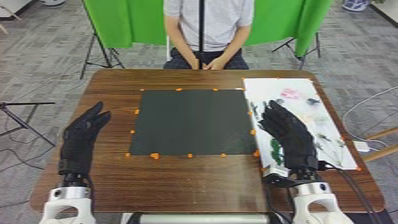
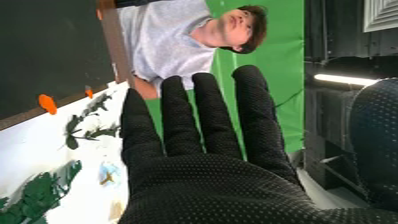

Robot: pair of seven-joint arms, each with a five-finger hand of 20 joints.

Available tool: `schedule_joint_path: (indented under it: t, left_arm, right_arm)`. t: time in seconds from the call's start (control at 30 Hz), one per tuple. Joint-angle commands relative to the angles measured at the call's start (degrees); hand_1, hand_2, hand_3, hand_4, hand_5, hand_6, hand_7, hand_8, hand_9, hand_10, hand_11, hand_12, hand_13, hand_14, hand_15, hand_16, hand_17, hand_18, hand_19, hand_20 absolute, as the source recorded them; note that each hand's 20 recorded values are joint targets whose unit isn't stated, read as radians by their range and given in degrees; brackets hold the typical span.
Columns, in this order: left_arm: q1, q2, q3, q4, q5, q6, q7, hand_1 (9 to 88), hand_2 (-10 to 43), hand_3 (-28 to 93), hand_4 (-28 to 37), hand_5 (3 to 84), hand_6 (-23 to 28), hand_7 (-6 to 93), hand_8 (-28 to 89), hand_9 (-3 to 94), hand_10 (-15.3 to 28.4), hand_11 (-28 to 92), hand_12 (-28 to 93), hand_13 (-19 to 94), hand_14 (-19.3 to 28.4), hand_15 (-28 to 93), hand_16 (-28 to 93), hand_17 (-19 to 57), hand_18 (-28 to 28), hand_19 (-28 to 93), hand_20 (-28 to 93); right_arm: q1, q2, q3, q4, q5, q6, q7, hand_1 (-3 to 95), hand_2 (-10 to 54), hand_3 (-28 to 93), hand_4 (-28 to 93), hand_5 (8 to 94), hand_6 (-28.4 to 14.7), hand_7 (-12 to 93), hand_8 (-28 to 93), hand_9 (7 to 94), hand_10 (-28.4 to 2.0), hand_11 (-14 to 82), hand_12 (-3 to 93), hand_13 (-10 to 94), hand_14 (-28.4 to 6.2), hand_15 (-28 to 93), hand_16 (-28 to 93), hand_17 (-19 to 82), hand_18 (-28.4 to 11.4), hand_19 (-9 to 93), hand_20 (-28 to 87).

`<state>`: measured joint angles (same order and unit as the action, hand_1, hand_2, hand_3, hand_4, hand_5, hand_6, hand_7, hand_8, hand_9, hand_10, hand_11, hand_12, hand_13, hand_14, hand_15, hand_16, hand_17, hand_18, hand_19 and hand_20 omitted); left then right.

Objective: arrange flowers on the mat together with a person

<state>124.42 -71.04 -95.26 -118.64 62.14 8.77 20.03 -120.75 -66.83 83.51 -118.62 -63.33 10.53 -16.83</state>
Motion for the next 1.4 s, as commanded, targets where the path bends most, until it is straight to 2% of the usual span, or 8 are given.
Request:
schedule_joint_path:
  t: [0.03, 0.2, 0.27, 0.47, 0.67, 1.4]
  left_arm:
    - [0.7, -0.41, -0.03, -0.12, 0.37, -0.24, -0.74, 24.0, -9.5, 70, -28.3, 44.2, 5.0, 6.3, -5, 46.3, 13.9, 14, 10, 33, 17.3, 9, 1, 5.4, 13.1, 1, 16]
    - [0.6, -0.36, -0.12, -0.08, 0.45, -0.46, -0.86, 24.1, -9.4, 70, -28.3, 44.1, 4.9, 6.4, -5, 46.2, 13.8, 14, 10, 33, 17.3, 9, 1, 5.3, 13.1, 1, 16]
    - [0.7, -0.41, -0.22, -0.12, 0.41, -0.41, -0.87, 24.1, -9.5, 70, -28.3, 44.1, 4.9, 6.4, -5, 46.1, 13.9, 14, 10, 33, 17.3, 9, 1, 5.3, 13.1, 1, 16]
    - [0.5, -0.37, -0.22, -0.03, 0.48, -0.89, -1.21, 24.1, -9.5, 70, -28.3, 44.1, 4.9, 6.4, -5, 46.1, 14.0, 14, 10, 33, 17.4, 9, 1, 6.1, 13.3, 2, 17]
    - [0.3, -0.3, -0.21, 0.03, 0.5, -0.81, -1.35, 24.2, -9.5, 69, -28.3, 44.2, 5.0, 6.3, -5, 46.1, 13.9, 14, 10, 33, 17.5, 9, 1, 6.2, 13.3, 2, 18]
    - [-0.1, 0.03, -0.25, 0.23, 0.62, -1.21, -1.54, 24.4, -9.5, 70, -28.3, 44.0, 4.9, 6.3, -5, 45.9, 13.8, 14, 10, 33, 17.4, 9, 2, 5.7, 13.3, 2, 18]
  right_arm:
    - [-0.6, 0.1, 0.0, -0.4, -0.3, 0.4, -0.2, 10.2, 5.2, 74, -19, 40.2, -0.8, 12, -10, 39.3, -13.9, 3.9, 9.3, 30, -13.1, 10, 7, 17, -15.8, 3, 21]
    - [-0.4, 0.3, -0.3, -0.2, -0.3, 1.0, -0.9, 10.4, 5.1, 74, -19, 40.2, -0.8, 13, -10, 39.4, -14.1, 3.9, 9.4, 30, -12.9, 10, 7, 17, -15.6, 3, 21]
    - [-0.1, 0.3, -0.4, 0.0, -0.2, 0.7, -1.2, 10.3, 4.7, 74, -19, 40.5, -0.9, 13, -10, 39.7, -14.3, 4.0, 9.5, 31, -10.6, 10, 7, 17, -14.1, 2, 21]
    - [-0.3, 0.4, -0.4, -0.1, -0.4, 0.7, -1.2, 10.0, 2.3, 74, -19, 40.9, -1.2, 12, -10, 39.9, -14.5, 4.0, 9.7, 31, -10.0, 11, 5, 18, -11.9, 1, 21]
    - [-0.2, 0.2, -0.2, -0.1, -0.7, 0.3, -0.8, 10.3, 2.1, 74, -19, 40.7, -1.3, 13, -10, 40.0, -14.6, 4.1, 10.2, 31, -11.9, 11, 5, 17, -13.3, 1, 21]
    - [0.1, 0.0, -0.1, 0.2, -1.0, -0.4, -0.6, 10.8, 2.8, 74, -19, 41.2, -1.3, 13, -10, 40.5, -14.8, 4.1, 10.5, 31, -11.6, 11, 6, 17, -13.4, 1, 22]
